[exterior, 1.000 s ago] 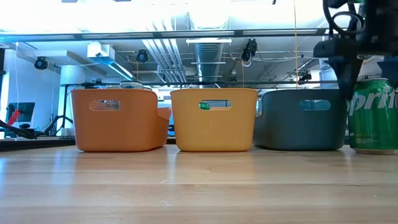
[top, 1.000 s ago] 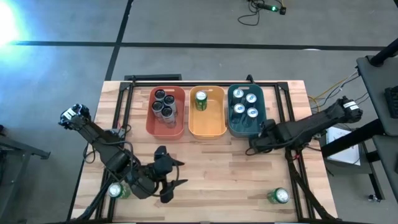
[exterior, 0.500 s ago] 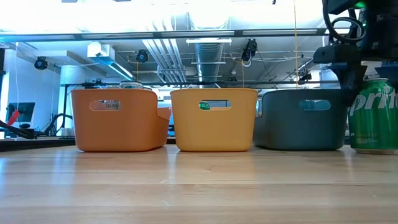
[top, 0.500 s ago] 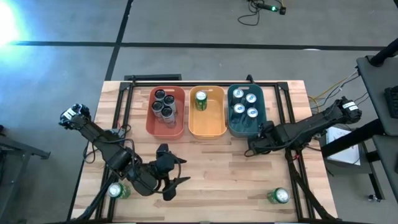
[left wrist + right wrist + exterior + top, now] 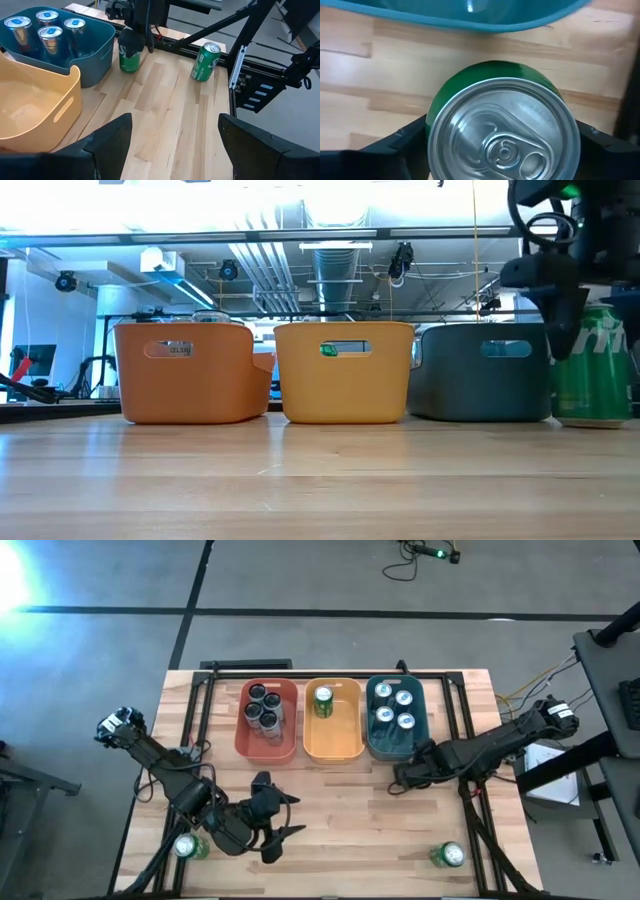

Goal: Sort soda cans
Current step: Put the green soda can into the yellow bin

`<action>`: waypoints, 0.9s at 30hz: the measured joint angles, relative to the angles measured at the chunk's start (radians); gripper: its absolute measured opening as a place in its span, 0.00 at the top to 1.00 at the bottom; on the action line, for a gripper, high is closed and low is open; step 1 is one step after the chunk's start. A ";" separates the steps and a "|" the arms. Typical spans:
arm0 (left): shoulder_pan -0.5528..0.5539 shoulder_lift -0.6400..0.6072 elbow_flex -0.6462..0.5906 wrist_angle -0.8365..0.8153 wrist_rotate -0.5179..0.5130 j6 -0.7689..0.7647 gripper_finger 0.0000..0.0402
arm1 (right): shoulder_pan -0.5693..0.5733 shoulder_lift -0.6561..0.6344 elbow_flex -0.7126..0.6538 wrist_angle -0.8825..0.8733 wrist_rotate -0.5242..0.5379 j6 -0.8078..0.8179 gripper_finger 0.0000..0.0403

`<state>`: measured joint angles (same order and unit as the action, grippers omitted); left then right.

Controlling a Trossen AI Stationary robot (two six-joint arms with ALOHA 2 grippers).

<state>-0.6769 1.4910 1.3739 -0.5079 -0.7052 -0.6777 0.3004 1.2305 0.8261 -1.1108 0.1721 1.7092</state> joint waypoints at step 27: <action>0.001 -0.097 0.006 -0.121 0.016 0.066 0.31 | -0.141 0.520 1.182 -0.186 0.042 -0.882 0.25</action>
<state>-0.6758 1.3936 1.3800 -0.6289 -0.6894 -0.6117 0.1595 1.7501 2.0080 -1.2964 0.2139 0.8273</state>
